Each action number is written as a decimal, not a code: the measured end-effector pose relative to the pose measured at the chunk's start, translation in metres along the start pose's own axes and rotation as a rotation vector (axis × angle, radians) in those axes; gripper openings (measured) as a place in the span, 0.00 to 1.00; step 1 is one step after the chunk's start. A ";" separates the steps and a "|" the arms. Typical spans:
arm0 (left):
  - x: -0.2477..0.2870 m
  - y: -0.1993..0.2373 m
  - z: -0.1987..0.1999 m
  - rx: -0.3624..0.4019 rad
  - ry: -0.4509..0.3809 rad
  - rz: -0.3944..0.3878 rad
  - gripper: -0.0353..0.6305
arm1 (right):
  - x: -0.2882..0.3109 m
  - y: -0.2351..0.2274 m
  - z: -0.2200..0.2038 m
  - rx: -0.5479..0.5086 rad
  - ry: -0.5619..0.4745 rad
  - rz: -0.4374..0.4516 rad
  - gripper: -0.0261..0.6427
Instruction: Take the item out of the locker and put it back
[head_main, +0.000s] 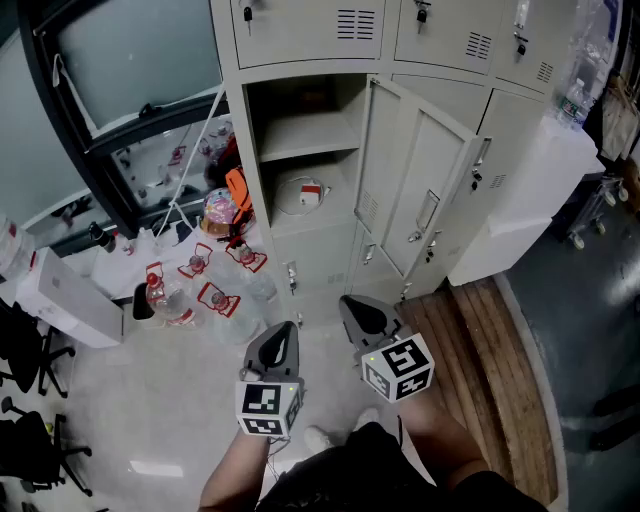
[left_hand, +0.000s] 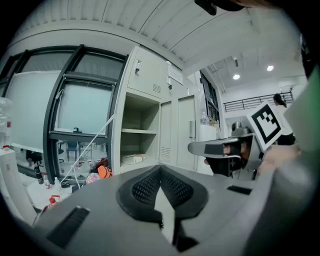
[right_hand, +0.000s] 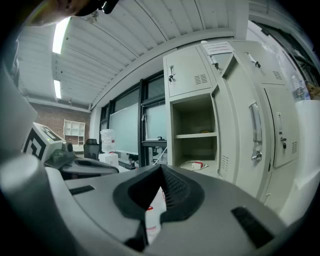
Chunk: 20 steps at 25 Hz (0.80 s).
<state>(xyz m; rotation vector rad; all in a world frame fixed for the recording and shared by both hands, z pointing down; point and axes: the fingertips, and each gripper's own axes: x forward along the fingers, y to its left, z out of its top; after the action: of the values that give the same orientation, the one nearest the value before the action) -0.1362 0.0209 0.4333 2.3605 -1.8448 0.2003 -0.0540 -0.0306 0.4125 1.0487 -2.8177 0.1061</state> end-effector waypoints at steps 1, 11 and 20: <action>-0.001 -0.001 -0.001 -0.002 0.001 -0.003 0.06 | 0.000 0.001 0.000 0.001 0.000 0.000 0.04; -0.003 -0.005 -0.005 -0.005 0.005 -0.019 0.06 | -0.003 0.003 -0.004 0.027 -0.002 0.013 0.04; 0.013 -0.010 0.003 -0.004 0.000 0.009 0.06 | -0.002 -0.017 0.005 0.025 -0.017 0.026 0.04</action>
<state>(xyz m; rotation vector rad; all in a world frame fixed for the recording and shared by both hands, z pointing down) -0.1232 0.0106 0.4322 2.3502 -1.8547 0.1975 -0.0413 -0.0426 0.4079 1.0227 -2.8528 0.1370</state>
